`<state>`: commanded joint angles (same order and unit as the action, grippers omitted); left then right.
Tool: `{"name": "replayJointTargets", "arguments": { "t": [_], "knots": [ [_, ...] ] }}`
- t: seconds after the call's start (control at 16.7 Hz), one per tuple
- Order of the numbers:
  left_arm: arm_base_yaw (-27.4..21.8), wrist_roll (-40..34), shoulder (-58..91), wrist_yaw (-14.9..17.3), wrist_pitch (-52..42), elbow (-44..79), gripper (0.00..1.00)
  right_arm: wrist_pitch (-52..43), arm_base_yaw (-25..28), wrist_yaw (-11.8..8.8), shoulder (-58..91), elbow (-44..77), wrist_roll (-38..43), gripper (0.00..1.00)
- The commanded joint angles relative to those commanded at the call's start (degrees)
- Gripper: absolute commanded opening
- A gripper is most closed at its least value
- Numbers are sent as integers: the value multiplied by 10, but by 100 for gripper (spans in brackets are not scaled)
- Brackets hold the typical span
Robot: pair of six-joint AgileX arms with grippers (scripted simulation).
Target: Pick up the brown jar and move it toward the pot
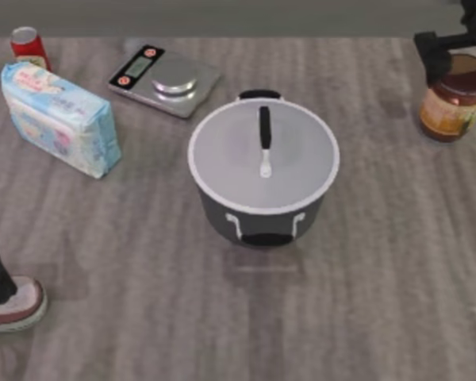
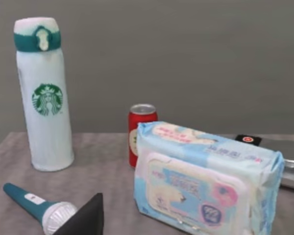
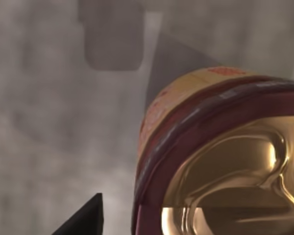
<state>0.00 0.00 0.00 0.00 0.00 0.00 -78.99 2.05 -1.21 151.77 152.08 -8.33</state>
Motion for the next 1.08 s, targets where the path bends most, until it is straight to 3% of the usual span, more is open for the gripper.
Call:
{"name": "replayJointTargets", "arguments": {
  "t": [0.36, 0.6, 1.08],
  "knots": [
    [0, 0, 0, 0, 0, 0, 100, 84, 3, 0, 3, -81, 2, 100],
    [0, 0, 0, 0, 0, 0, 100, 88, 3, 0, 3, -85, 2, 100],
    [0, 0, 0, 0, 0, 0, 100, 88, 3, 0, 3, -85, 2, 40]
  ]
}}
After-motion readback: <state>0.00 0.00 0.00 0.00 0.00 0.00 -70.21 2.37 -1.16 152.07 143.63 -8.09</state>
